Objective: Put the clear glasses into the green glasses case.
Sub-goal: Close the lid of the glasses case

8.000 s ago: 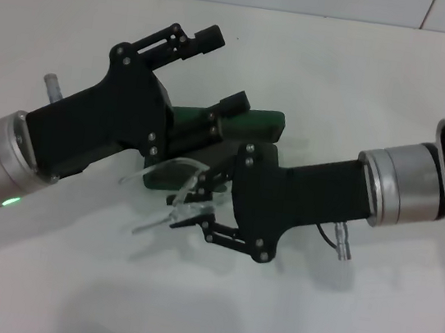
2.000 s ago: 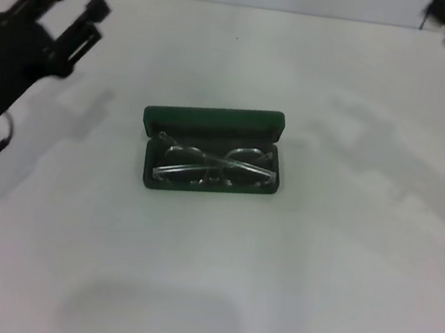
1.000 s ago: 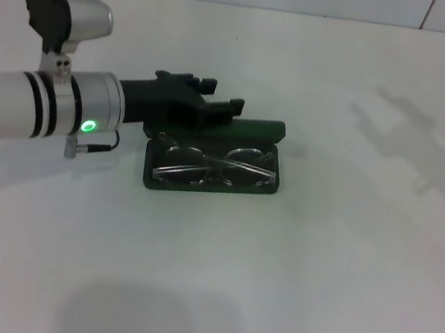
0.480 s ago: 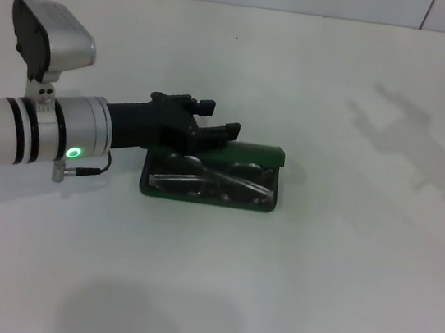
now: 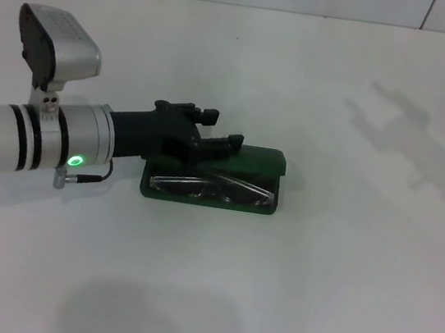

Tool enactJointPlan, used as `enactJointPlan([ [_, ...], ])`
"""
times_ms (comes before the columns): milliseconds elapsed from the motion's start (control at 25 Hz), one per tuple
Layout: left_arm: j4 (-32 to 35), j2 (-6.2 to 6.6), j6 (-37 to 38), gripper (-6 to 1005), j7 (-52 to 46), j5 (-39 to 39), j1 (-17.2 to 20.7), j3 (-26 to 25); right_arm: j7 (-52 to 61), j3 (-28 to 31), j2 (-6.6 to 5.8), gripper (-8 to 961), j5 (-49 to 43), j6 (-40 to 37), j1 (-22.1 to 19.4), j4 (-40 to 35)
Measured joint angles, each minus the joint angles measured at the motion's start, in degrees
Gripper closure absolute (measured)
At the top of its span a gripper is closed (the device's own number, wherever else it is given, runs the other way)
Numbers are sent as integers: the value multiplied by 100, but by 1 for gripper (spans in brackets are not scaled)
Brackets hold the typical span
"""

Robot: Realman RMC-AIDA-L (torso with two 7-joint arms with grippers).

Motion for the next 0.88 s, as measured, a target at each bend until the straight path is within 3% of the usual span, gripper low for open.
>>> enactJointPlan([
  [880, 27, 10, 175, 355, 192, -45, 150, 99, -100, 2, 22, 378, 18, 13, 154, 146],
])
